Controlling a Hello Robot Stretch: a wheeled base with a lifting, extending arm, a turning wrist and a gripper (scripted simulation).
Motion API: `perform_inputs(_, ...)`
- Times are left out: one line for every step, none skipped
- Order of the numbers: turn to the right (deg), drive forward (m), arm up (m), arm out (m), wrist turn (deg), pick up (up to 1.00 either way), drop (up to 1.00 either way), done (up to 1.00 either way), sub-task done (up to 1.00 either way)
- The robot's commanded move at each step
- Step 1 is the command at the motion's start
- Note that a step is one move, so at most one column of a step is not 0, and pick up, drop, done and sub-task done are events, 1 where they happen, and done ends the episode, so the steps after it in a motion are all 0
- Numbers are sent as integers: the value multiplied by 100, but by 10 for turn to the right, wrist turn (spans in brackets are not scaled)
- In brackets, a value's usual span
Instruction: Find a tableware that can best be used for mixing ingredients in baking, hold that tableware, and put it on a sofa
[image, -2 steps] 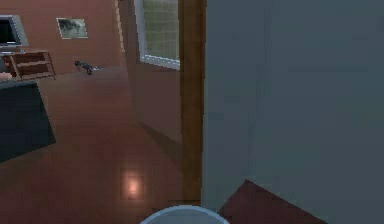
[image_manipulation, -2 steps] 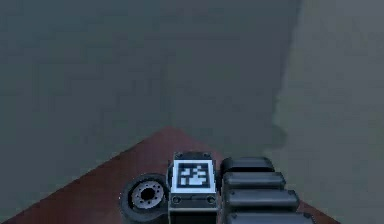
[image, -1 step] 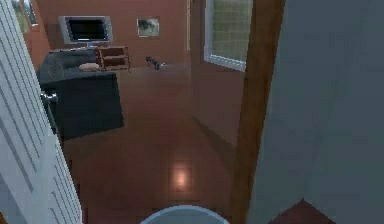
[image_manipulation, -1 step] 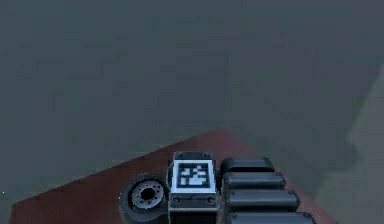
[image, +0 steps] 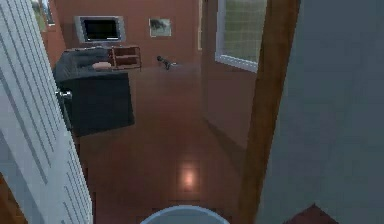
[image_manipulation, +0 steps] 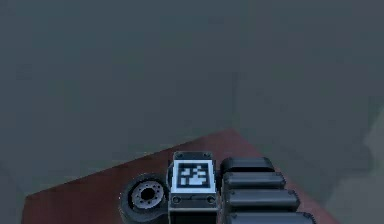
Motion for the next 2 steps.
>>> perform_inputs(0,20,0,0,0,0,0,0,0)
perform_inputs(-30,0,0,0,0,0,0,0,0)
